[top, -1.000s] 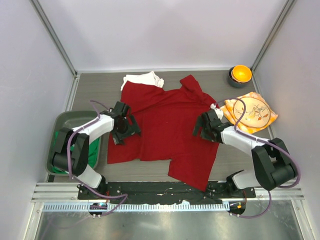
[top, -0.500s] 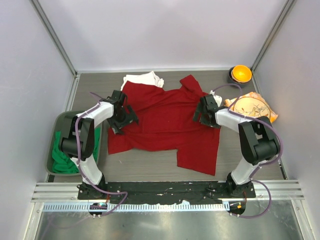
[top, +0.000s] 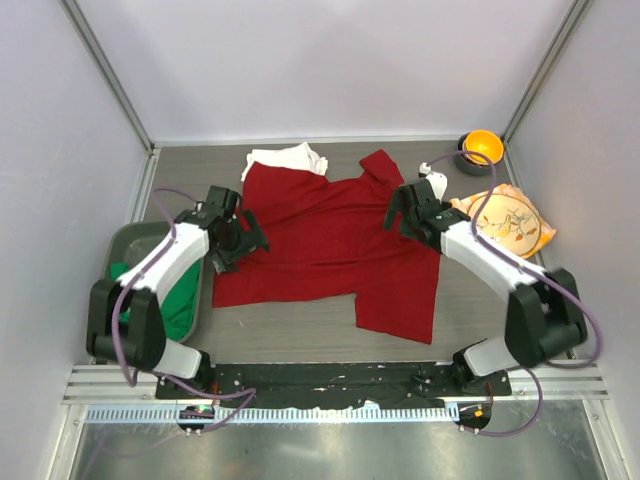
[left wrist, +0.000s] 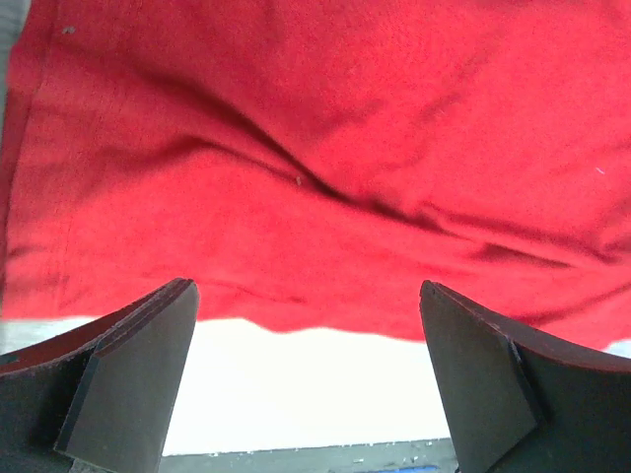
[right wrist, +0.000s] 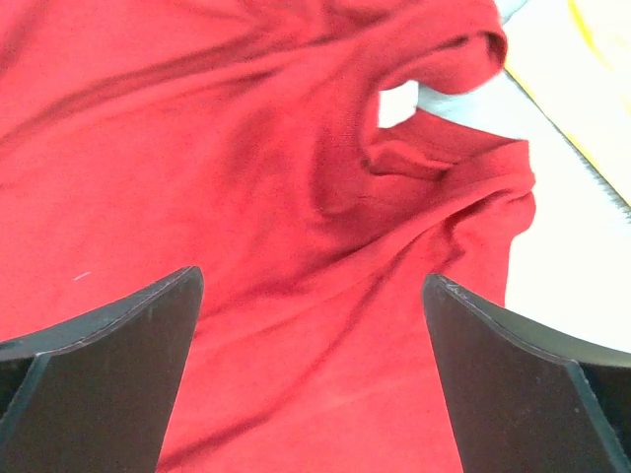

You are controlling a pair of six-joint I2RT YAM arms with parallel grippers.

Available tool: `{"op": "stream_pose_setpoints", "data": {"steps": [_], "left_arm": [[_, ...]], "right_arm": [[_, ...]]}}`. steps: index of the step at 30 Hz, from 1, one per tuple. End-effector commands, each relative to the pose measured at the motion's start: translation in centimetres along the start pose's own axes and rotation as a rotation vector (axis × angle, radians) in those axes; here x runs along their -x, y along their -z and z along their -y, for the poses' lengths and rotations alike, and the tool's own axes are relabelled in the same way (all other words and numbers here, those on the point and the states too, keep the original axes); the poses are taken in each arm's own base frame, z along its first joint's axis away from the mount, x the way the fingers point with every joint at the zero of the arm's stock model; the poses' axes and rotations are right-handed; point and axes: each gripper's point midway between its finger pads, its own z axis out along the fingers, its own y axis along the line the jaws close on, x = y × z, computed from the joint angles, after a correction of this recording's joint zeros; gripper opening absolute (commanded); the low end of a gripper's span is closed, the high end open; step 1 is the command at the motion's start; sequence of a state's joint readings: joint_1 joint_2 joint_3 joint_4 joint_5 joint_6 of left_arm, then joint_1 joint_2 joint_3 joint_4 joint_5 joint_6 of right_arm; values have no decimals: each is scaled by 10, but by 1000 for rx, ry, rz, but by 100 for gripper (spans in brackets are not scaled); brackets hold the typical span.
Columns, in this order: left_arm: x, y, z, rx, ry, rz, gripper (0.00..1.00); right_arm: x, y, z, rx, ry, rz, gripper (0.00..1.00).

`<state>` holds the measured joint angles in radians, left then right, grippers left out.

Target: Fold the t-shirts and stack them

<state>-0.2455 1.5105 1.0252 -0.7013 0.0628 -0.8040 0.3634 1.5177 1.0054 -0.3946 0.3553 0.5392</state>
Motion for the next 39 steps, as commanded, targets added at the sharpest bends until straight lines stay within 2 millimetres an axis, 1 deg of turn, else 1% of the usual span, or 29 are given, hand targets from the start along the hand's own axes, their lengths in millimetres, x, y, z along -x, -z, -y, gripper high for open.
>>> {"op": "stream_pose_setpoints", "data": {"steps": [1, 2, 3, 4, 5, 7, 8, 9, 10, 13, 14, 19, 21, 23, 28, 29, 35, 39], "left_arm": [[-18, 39, -11, -14, -20, 54, 100], [-27, 37, -21, 17, 3, 39, 100], [-31, 37, -33, 57, 12, 40, 100], [-34, 40, -38, 63, 16, 48, 100], [-43, 37, -49, 97, 43, 37, 100], [-50, 34, -59, 116, 57, 32, 100], [-52, 34, -67, 143, 71, 45, 99], [-54, 34, -74, 168, 88, 54, 98], [-50, 34, -82, 204, 92, 88, 97], [-47, 34, -92, 250, 113, 125, 96], [-43, 34, -95, 268, 123, 143, 96], [-36, 22, -105, 348, 159, 167, 95], [-32, 16, -109, 378, 165, 174, 93], [-29, 12, -108, 386, 173, 181, 91], [-26, 1, -113, 426, 189, 176, 84], [-26, 0, -112, 425, 190, 178, 81], [-26, -9, -116, 438, 209, 188, 76], [-27, -12, -125, 468, 214, 208, 72]], "right_arm": [[15, 67, -14, 66, 35, 128, 100], [5, 71, -14, 77, 47, 112, 100], [-2, 75, -15, 89, 52, 102, 100], [-6, 79, -16, 104, 41, 95, 100], [-13, 87, -18, 132, 46, 96, 100], [-22, 93, -20, 158, 48, 86, 100], [-24, 99, -23, 179, 52, 91, 100], [-27, 102, -23, 185, 60, 87, 99], [-28, 105, -24, 196, 67, 89, 100], [-33, 113, -27, 231, 84, 96, 100], [-36, 113, -26, 238, 93, 95, 100], [-41, 114, -24, 257, 114, 93, 100], [-44, 111, -22, 255, 125, 94, 100], [-47, 111, -22, 264, 125, 96, 99], [-53, 109, -18, 271, 133, 88, 100], [-54, 109, -19, 274, 134, 87, 100], [-54, 111, -18, 284, 136, 95, 100], [-55, 112, -19, 291, 135, 91, 100]]}}
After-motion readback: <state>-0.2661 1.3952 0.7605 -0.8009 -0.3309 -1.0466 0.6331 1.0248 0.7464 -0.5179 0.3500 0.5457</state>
